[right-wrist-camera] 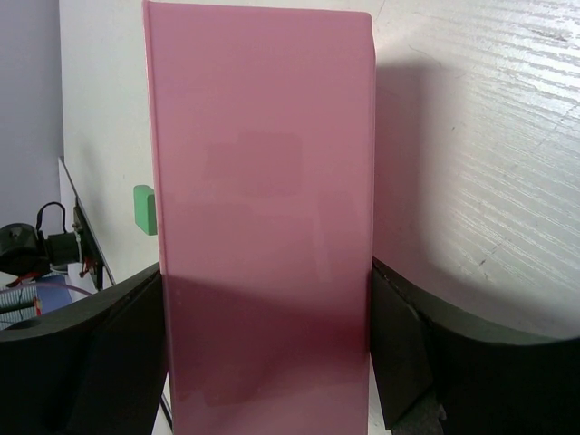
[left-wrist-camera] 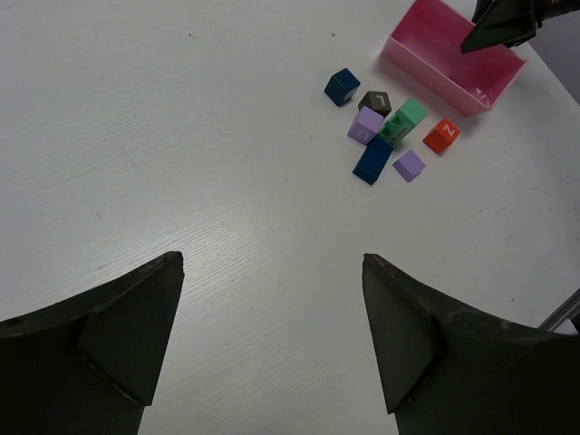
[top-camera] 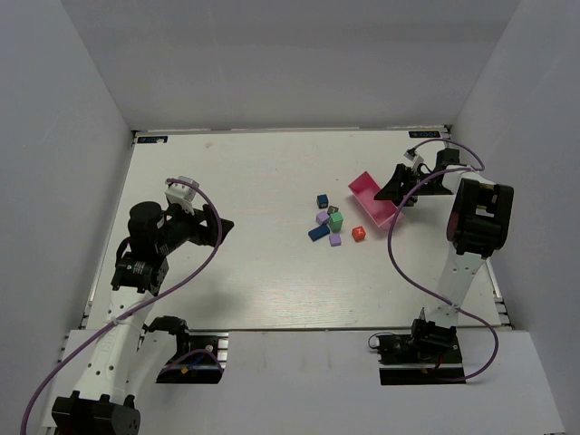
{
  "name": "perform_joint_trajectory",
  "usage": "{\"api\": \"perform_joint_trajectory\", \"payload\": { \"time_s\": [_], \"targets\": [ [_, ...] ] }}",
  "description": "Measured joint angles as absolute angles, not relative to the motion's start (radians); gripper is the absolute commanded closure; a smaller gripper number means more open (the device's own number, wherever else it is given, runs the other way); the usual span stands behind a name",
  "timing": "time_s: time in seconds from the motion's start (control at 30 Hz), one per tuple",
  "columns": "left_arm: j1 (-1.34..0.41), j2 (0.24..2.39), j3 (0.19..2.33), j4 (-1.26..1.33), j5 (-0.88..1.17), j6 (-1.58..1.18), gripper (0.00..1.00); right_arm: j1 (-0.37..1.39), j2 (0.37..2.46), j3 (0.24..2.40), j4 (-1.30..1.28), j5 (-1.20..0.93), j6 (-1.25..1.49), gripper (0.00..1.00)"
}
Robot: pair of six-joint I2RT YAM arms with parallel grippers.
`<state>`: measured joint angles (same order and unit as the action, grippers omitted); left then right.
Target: Build the wood block tower
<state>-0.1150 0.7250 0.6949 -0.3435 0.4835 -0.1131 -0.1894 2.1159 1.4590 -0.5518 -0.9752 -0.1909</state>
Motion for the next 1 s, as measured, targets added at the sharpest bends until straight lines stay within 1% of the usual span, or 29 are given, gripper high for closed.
{"api": "perform_joint_trajectory", "payload": {
  "time_s": [0.03,0.07,0.17,0.2,0.23,0.3,0.37,0.4,0.57,0.67,0.77,0.87,1.0],
  "targets": [
    [-0.115,0.725,0.695,-0.344,0.484,-0.113,0.11,-0.189,2.116,1.459,-0.552,-0.975,-0.191,0.65],
    [-0.115,0.725,0.695,-0.344,0.484,-0.113,0.11,-0.189,2.117,1.461,-0.553,-0.974,-0.191,0.61],
    [-0.115,0.725,0.695,-0.344,0.484,-0.113,0.11,-0.189,2.118,1.465,-0.555,-0.971,-0.192,0.55],
    [-0.115,0.725,0.695,-0.344,0.484,-0.113,0.11,-0.189,2.118,1.465,-0.556,-0.971,-0.192,0.5],
    [-0.115,0.725,0.695,-0.344,0.484,-0.113,0.11,-0.189,2.118,1.465,-0.556,-0.97,-0.192,0.47],
    [-0.115,0.725,0.695,-0.344,0.484,-0.113,0.11,-0.189,2.118,1.466,-0.557,-0.968,-0.192,0.4],
    [-0.115,0.725,0.695,-0.344,0.484,-0.113,0.11,-0.189,2.118,1.467,-0.558,-0.966,-0.192,0.37],
    [-0.115,0.725,0.695,-0.344,0.484,-0.113,0.11,-0.189,2.118,1.467,-0.559,-0.966,-0.192,0.33],
    [-0.115,0.725,0.695,-0.344,0.484,-0.113,0.11,-0.189,2.119,1.47,-0.56,-0.961,-0.194,0.25],
    [-0.115,0.725,0.695,-0.344,0.484,-0.113,0.11,-0.189,2.119,1.47,-0.56,-0.96,-0.194,0.18],
    [-0.115,0.725,0.695,-0.344,0.484,-0.113,0.11,-0.19,2.119,1.47,-0.559,-0.953,-0.203,0.16],
    [-0.115,0.725,0.695,-0.344,0.484,-0.113,0.11,-0.19,2.127,1.474,-0.559,-0.943,-0.213,0.11],
    [-0.115,0.725,0.695,-0.344,0.484,-0.113,0.11,-0.19,2.148,1.48,-0.559,-0.934,-0.219,0.11]
  ]
}}
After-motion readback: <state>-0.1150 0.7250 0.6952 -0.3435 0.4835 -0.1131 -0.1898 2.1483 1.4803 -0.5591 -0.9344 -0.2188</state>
